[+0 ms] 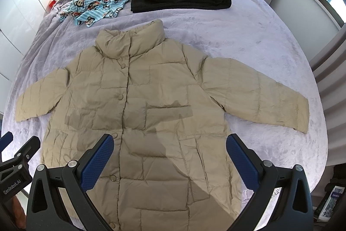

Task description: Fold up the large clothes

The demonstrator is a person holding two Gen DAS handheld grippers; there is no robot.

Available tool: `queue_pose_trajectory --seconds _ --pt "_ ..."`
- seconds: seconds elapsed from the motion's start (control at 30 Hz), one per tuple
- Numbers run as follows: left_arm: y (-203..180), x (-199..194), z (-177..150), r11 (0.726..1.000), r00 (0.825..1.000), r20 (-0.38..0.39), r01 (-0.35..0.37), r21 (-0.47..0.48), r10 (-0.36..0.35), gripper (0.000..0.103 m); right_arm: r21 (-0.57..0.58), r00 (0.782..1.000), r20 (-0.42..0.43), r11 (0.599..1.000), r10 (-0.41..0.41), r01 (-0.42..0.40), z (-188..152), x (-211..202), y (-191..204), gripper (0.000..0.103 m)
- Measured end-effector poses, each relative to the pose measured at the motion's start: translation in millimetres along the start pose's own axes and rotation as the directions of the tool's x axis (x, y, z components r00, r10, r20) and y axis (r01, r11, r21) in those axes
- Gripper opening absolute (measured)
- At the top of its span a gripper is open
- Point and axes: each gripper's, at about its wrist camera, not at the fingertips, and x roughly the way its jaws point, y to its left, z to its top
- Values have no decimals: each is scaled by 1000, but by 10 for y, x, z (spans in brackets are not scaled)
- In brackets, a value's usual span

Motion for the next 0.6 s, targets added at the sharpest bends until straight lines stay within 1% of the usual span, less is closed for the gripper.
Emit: queue_pose_trajectory --seconds 0.6 --pt "66 49 -48 1000 1000 -10 4 3 -4 103 -4 1000 -13 1000 -2 2 27 77 47 103"
